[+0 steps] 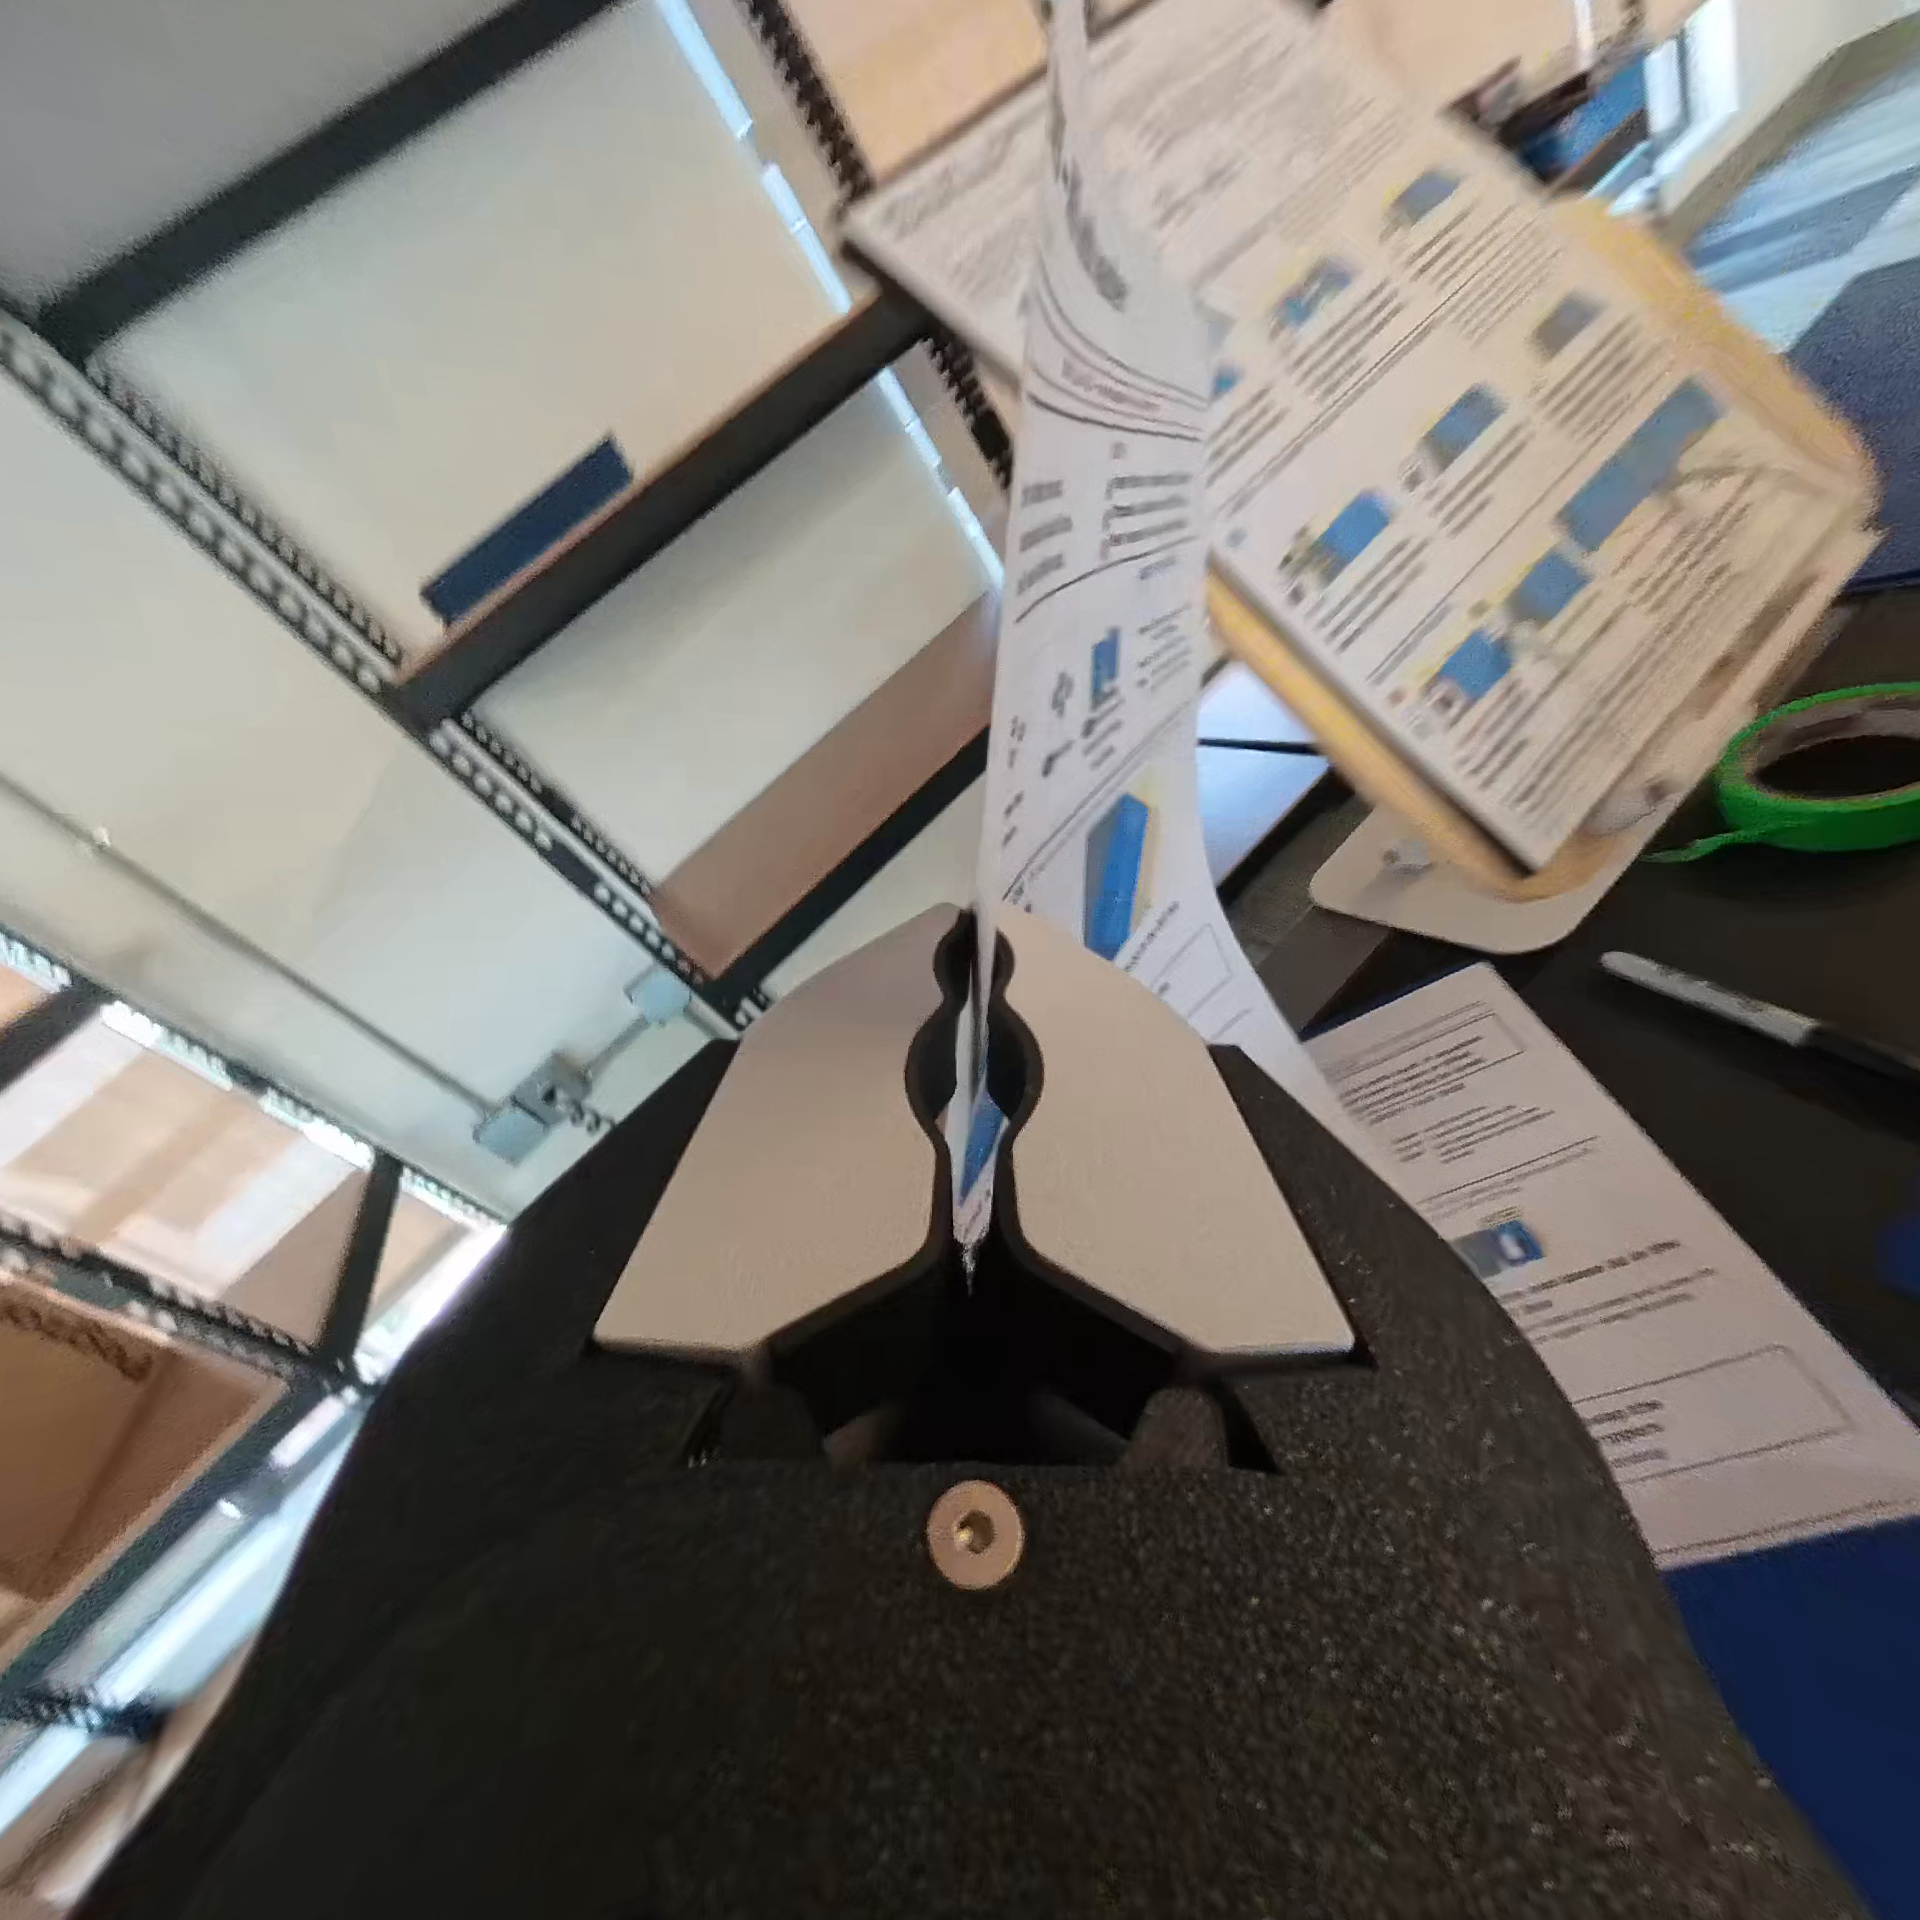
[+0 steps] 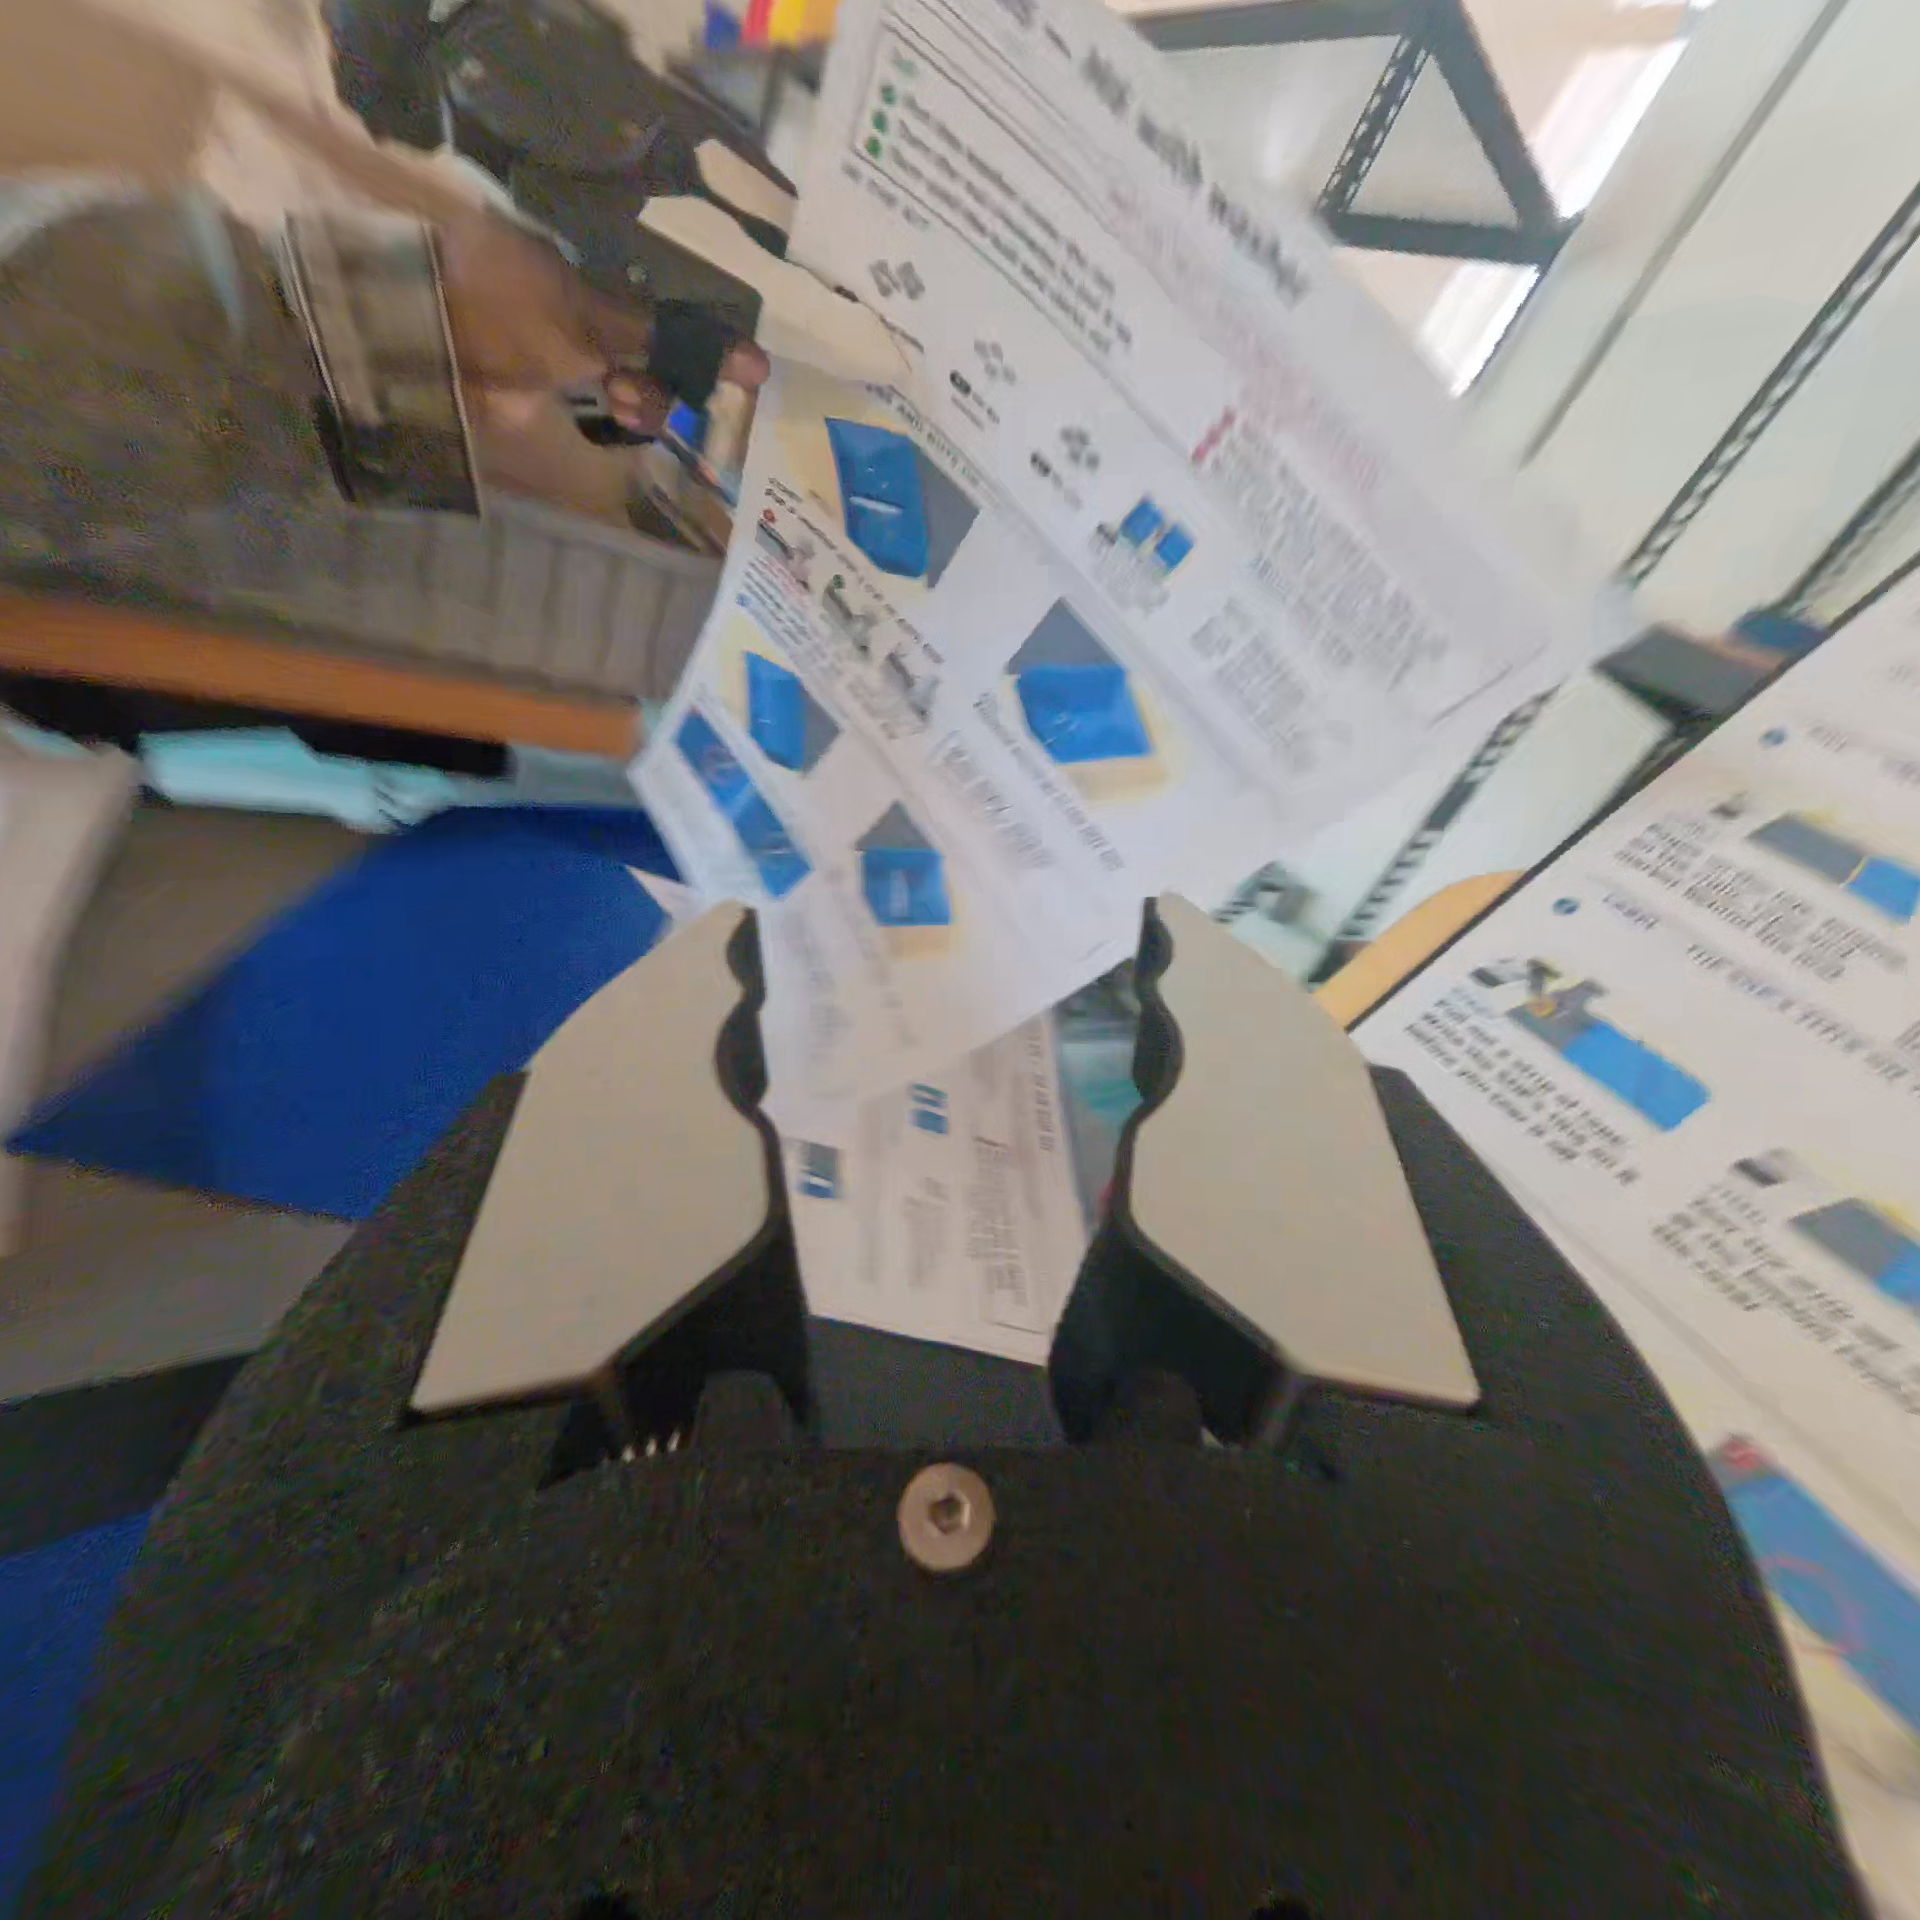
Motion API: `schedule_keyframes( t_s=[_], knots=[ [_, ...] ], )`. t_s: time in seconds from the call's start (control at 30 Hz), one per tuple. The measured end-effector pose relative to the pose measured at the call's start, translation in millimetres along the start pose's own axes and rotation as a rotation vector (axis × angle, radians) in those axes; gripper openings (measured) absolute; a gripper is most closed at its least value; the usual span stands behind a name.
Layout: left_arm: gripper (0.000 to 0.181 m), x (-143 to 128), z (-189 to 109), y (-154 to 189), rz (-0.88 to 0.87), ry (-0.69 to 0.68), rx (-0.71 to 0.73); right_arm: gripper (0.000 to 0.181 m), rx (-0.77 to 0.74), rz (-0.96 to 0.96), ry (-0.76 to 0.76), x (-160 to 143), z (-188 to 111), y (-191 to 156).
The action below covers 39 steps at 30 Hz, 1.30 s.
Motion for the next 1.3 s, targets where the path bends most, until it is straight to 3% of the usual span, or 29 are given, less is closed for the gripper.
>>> schedule_keyframes(
  t_s=[0.03, 0.13, 0.3, 0.4, 0.53, 0.63, 0.77, 0.87, 1.0, 1.1, 1.23, 1.3],
  knots=[
    [0.001, 23.4, -8.4, 5.6, 0.022, 0.013, -0.024, 0.076, 0.028, 0.079, 0.019, 5.8, -8.8, 3.9],
    [0.001, 95.9, -37.9, 26.7, 0.063, 0.043, -0.114, 0.098, 0.07, 0.213, 0.053, 21.0, -33.9, 14.5],
    [0.0, 201.8, -92.1, 72.1, 0.056, 0.098, -0.3, 0.107, 0.048, 0.278, 0.094, 55.9, -69.0, 37.6],
    [0.001, 244.4, -119.4, 91.8, 0.057, 0.14, -0.335, 0.108, 0.069, 0.282, 0.105, 77.7, -85.9, 59.1],
    [0.001, 280.5, -147.1, 118.3, 0.001, 0.186, -0.417, 0.108, 0.263, 0.308, 0.205, 116.0, -109.6, 65.6],
    [0.0, 296.1, -158.5, 139.2, -0.053, 0.216, -0.481, 0.088, 0.409, 0.287, 0.3, 145.5, -132.4, 51.9],
    [0.001, 314.1, -162.5, 171.0, -0.13, 0.309, -0.601, 0.017, 0.279, 0.087, 0.377, 168.1, -179.4, 46.9],
    [0.001, 326.3, -155.9, 195.1, -0.201, 0.388, -0.67, 0.004, 0.264, 0.092, 0.39, 183.0, -228.6, 50.1],
    [0.001, 320.8, -123.2, 232.8, -0.301, 0.424, -0.688, 0.0, 0.252, 0.215, 0.097, 176.0, -287.7, 63.7],
    [0.001, 298.7, -84.5, 269.2, -0.405, 0.401, -0.734, 0.0, 0.215, 0.28, -0.135, 149.7, -322.5, 74.2],
    [0.001, 261.8, -33.7, 305.4, -0.607, 0.353, -0.813, 0.0, 0.142, 0.407, -0.218, 101.4, -349.2, 86.1],
    [0.001, 239.3, -10.0, 315.2, -0.656, 0.263, -0.808, 0.0, 0.123, 0.501, -0.211, 73.2, -351.7, 91.3]
  ],
)
Point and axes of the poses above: each gripper's, where its closed fingertips meet, z out along the fingers, x out of its top, y = z × x across the jaws, the point moved 5 cm from there along -z, back along the fingers, and after that the axes turned 1 degree about -z, right-handed, at the moved point
